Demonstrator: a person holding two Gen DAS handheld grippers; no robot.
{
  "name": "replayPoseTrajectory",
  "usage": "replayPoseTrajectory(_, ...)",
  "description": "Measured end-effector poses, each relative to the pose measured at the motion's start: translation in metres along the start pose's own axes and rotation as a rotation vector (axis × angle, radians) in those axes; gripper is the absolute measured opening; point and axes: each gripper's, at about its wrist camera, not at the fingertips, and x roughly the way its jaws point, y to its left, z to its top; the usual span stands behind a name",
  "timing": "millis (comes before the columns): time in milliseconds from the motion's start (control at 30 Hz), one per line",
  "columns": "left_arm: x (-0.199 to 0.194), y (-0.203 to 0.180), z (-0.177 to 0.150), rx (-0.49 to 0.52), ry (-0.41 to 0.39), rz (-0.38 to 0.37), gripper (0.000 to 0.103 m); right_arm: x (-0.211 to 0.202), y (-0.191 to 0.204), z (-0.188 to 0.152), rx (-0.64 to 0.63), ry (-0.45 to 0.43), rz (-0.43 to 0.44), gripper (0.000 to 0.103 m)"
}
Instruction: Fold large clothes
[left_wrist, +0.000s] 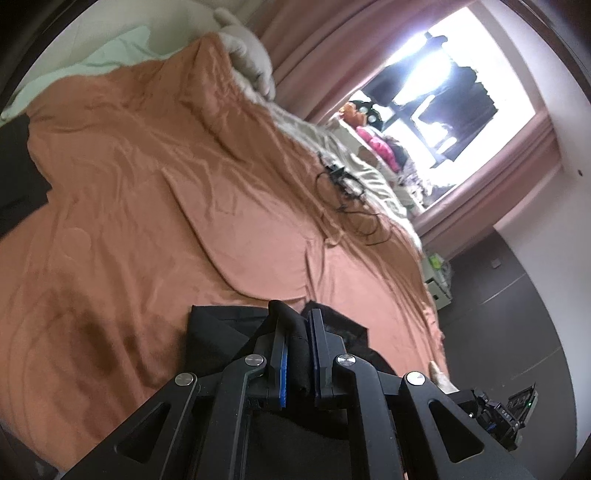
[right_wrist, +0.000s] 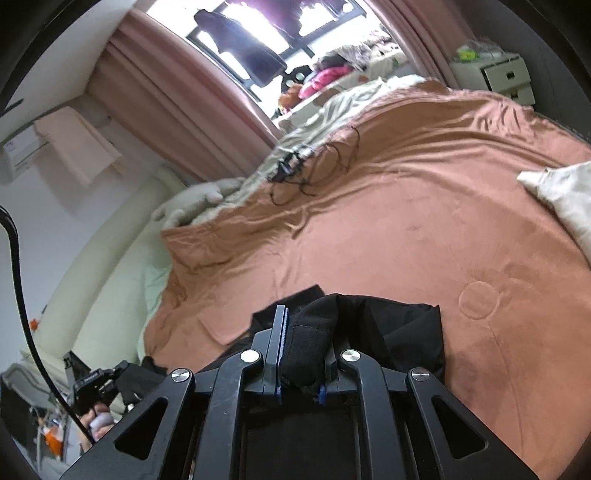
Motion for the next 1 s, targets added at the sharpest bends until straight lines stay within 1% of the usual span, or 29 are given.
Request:
replayPoseTrajectory(167, 0.042, 0.018, 0.001, -0.024, 0.049, 0.055, 0.01, 0.038, -0.017, 0.001, 0.017, 0.04, -0.049, 0.014)
replayPoseTrajectory(200, 0.052, 0.021, 0.002, -0.024, 0.059, 0.066, 0.01, 0.045, -0.019, 0.001, 0.016, 0.046, -0.074, 0.017)
replayPoseTrajectory(233, 0.058, 0.022, 0.002, -0.022, 0.066, 0.07, 0.011, 0.052, -0.022, 0.002, 0.014, 0.049, -0.106, 0.022)
replayPoseTrajectory(267, 0.067, 0.025, 0.004, -0.024, 0.08, 0.08, 0.015, 0.059, -0.025, 0.004, 0.014, 0.056, -0.139, 0.036)
replayPoseTrajectory(300, 0.074, 0.028, 0.006, -0.035, 0.095, 0.082, 0.017, 0.062, -0.027, 0.004, 0.014, 0.058, -0.157, 0.055)
replayPoseTrajectory(333, 0.078, 0.03, 0.008, -0.043, 0.105, 0.072, 0.025, 0.065, -0.029, 0.005, 0.015, 0.055, -0.166, 0.064)
replayPoseTrajectory(367, 0.081, 0.033, 0.01, -0.055, 0.114, 0.056, 0.039, 0.065, -0.031, 0.006, 0.012, 0.044, -0.167, 0.072)
replayPoseTrajectory(400, 0.081, 0.034, 0.012, -0.062, 0.109, 0.045, 0.049, 0.064, -0.032, 0.007, 0.006, 0.035, -0.168, 0.072)
replayPoseTrajectory(433, 0.078, 0.033, 0.014, -0.057, 0.084, 0.063, 0.071, 0.064, -0.033, 0.007, 0.0, 0.033, -0.173, 0.072)
replayPoseTrajectory(467, 0.074, 0.032, 0.015, -0.048, 0.057, 0.087, 0.084, 0.064, -0.036, 0.006, 0.002, 0.037, -0.183, 0.072)
replayPoseTrajectory(500, 0.07, 0.032, 0.015, -0.035, 0.028, 0.103, 0.086, 0.065, -0.039, 0.005, 0.007, 0.04, -0.19, 0.072)
replayPoseTrajectory(533, 0.068, 0.031, 0.014, -0.018, 0.019, 0.103, 0.086, 0.065, -0.044, 0.002, 0.014, 0.05, -0.199, 0.072)
replayPoseTrajectory(600, 0.069, 0.034, 0.011, 0.002, 0.045, 0.092, 0.086, 0.067, -0.052, -0.003, 0.016, 0.077, -0.223, 0.072)
replayPoseTrajectory(633, 0.072, 0.036, 0.008, 0.012, 0.061, 0.103, 0.086, 0.068, -0.056, -0.007, 0.012, 0.095, -0.242, 0.072)
replayPoseTrajectory(667, 0.074, 0.04, 0.002, 0.031, 0.086, 0.136, 0.085, 0.07, -0.058, -0.011, 0.009, 0.11, -0.255, 0.072)
replayPoseTrajectory(700, 0.077, 0.043, -0.003, 0.043, 0.103, 0.157, 0.083, 0.071, -0.062, -0.015, 0.006, 0.128, -0.263, 0.072)
replayPoseTrajectory(767, 0.082, 0.054, -0.015, 0.064, 0.145, 0.204, 0.068, 0.072, -0.069, -0.026, 0.003, 0.166, -0.261, 0.072)
replayPoseTrajectory(833, 0.087, 0.068, -0.029, 0.059, 0.194, 0.236, 0.063, 0.075, -0.076, -0.038, -0.002, 0.203, -0.268, 0.07)
replayPoseTrajectory(900, 0.09, 0.081, -0.043, 0.049, 0.232, 0.26, 0.059, 0.078, -0.081, -0.045, -0.007, 0.233, -0.286, 0.064)
replayPoseTrajectory(933, 0.091, 0.085, -0.05, 0.051, 0.247, 0.272, 0.054, 0.079, -0.084, -0.049, -0.006, 0.247, -0.295, 0.062)
replayPoseTrajectory(1000, 0.093, 0.089, -0.063, 0.064, 0.278, 0.287, 0.05, 0.081, -0.086, -0.057, -0.015, 0.268, -0.306, 0.041)
